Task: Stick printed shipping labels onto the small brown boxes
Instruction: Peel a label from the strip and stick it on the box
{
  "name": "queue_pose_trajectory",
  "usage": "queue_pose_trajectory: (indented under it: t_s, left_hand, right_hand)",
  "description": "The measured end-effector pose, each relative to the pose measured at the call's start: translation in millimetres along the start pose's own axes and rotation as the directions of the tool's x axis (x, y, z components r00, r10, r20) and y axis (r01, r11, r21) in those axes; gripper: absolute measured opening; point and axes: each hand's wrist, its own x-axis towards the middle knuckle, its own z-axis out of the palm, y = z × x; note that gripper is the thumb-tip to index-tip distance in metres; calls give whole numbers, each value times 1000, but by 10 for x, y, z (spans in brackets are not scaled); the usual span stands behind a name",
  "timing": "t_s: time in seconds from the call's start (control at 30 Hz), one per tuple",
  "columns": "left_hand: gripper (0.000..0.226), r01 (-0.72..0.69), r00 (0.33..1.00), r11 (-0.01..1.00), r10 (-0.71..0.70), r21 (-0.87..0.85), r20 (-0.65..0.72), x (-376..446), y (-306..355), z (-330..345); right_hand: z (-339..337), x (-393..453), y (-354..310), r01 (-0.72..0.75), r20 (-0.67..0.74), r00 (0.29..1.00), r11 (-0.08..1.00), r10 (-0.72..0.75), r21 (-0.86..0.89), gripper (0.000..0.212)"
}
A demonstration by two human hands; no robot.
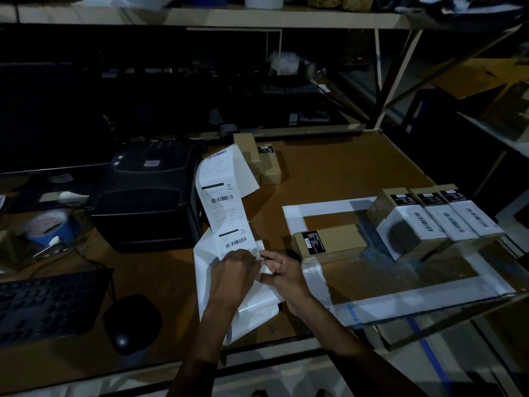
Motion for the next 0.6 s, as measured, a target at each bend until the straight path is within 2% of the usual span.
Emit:
queue_pose_trajectory:
  t_s: [0.2, 0.37, 0.5, 0.6]
  left_hand:
    - [7, -49, 998, 998, 50, 43, -35, -7, -35, 31]
    - [11, -32, 999, 998, 30, -47, -43, -16, -92, 54]
    - [9, -122, 992, 992, 123, 36, -34, -23, -30, 44]
    - [8, -80, 996, 997, 79, -16, -44, -24, -40, 53]
  right_hand:
    - [-6, -12, 7, 1, 11, 1000, 1000, -1, 4, 62]
    - [-15, -34, -21, 4, 26, 1000, 999, -5, 43, 59]
    - [-15, -54, -31, 18, -9, 1000, 999, -18, 46, 55]
    - [-18, -58, -35, 23, -11, 1000, 998, -23, 58, 55]
